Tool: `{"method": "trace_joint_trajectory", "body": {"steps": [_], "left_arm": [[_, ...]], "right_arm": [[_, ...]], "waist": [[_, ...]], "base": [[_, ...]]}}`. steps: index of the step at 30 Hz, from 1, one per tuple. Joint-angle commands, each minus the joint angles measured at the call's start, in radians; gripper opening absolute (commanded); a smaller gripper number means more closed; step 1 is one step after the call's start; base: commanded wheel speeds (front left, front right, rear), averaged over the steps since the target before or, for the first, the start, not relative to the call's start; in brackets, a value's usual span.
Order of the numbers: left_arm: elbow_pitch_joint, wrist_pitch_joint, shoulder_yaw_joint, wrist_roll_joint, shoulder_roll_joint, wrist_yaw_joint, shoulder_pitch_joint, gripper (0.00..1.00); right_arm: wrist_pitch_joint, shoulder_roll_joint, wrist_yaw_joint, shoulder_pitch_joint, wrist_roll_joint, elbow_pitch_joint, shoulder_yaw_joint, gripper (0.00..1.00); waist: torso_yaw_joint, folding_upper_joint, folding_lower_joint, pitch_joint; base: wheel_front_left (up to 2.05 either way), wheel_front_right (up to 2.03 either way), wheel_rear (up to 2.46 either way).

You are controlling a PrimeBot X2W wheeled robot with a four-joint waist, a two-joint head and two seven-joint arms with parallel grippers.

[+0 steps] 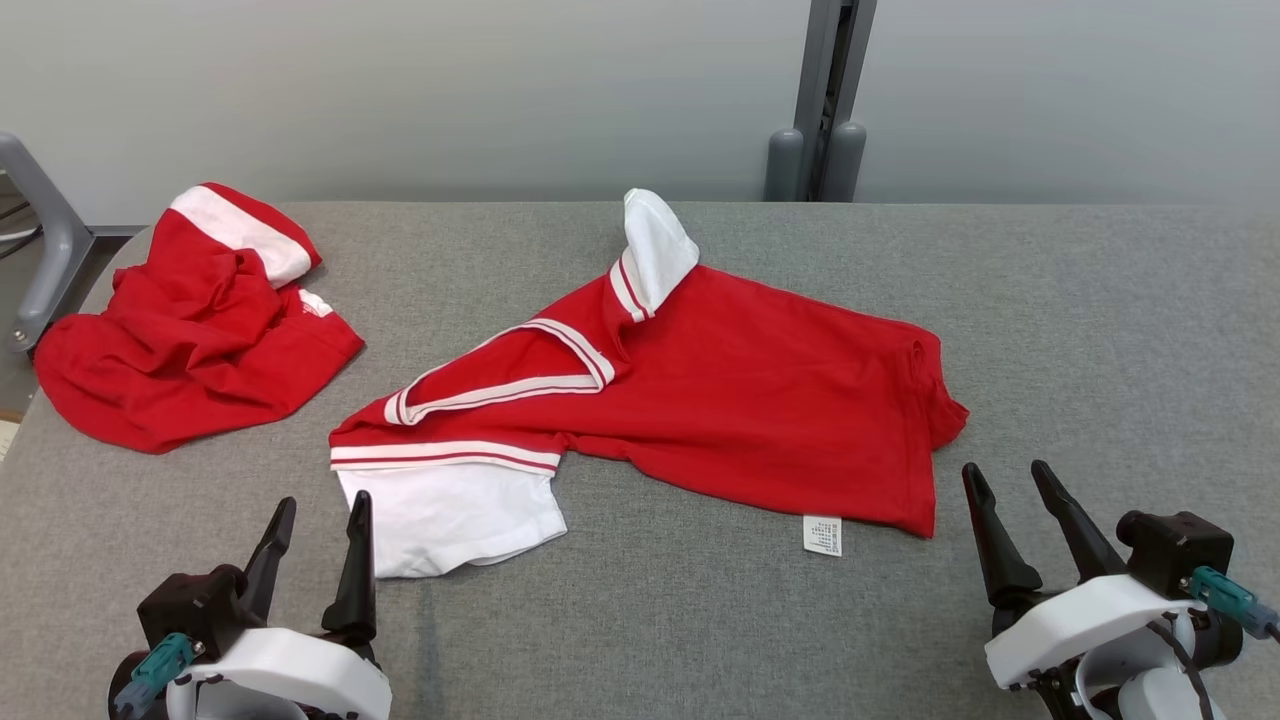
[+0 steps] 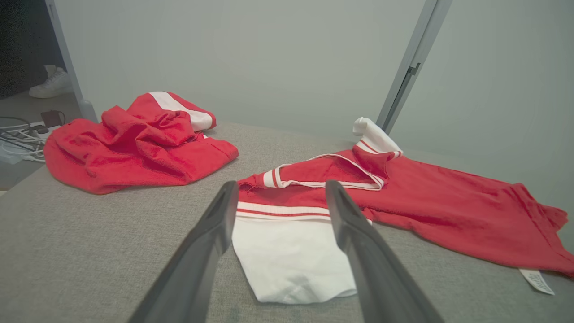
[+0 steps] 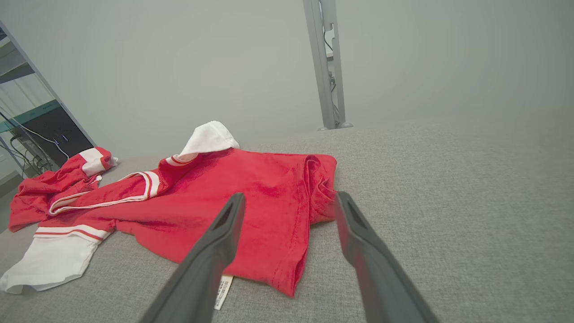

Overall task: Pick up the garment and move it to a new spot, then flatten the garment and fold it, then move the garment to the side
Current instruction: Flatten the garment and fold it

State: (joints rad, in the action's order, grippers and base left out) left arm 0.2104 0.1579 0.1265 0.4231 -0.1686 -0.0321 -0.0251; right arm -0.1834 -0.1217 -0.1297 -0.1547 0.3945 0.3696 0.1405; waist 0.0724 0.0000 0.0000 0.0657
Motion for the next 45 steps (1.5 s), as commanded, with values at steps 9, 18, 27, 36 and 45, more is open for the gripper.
{"method": "trace_joint_trajectory", "body": {"steps": [9,18,27,36,45], "left_arm": [[0.004,-0.007,0.006,0.009,-0.007,-0.007,-0.012,1.00],[0.006,-0.011,0.011,0.014,-0.012,-0.014,-0.013,1.00],[0.069,-0.047,0.027,0.032,-0.007,-0.003,-0.038,1.00],[0.220,-0.076,0.056,0.050,0.004,0.035,-0.105,1.00],[0.364,-0.074,0.067,0.085,0.020,0.085,-0.180,1.00]], "right_arm": [[0.013,0.004,-0.002,-0.003,-0.012,0.005,-0.009,1.00],[0.012,0.009,-0.002,-0.004,-0.014,0.014,-0.011,1.00],[0.030,0.023,-0.002,-0.053,0.007,0.088,-0.003,1.00],[0.052,0.033,-0.002,-0.117,0.023,0.185,0.033,1.00],[0.046,0.039,-0.002,-0.182,0.056,0.271,0.073,1.00]], "waist": [[0.004,0.0000,0.0000,0.007],[0.002,0.0000,0.0000,0.006],[0.005,0.0000,0.0000,0.046],[0.017,0.0000,0.0000,0.090],[0.019,0.0000,0.0000,0.128]], "base": [[0.00,0.00,0.00],[0.00,0.00,0.00],[0.00,0.00,0.00],[0.00,0.00,0.00],[0.00,0.00,0.00]]}}
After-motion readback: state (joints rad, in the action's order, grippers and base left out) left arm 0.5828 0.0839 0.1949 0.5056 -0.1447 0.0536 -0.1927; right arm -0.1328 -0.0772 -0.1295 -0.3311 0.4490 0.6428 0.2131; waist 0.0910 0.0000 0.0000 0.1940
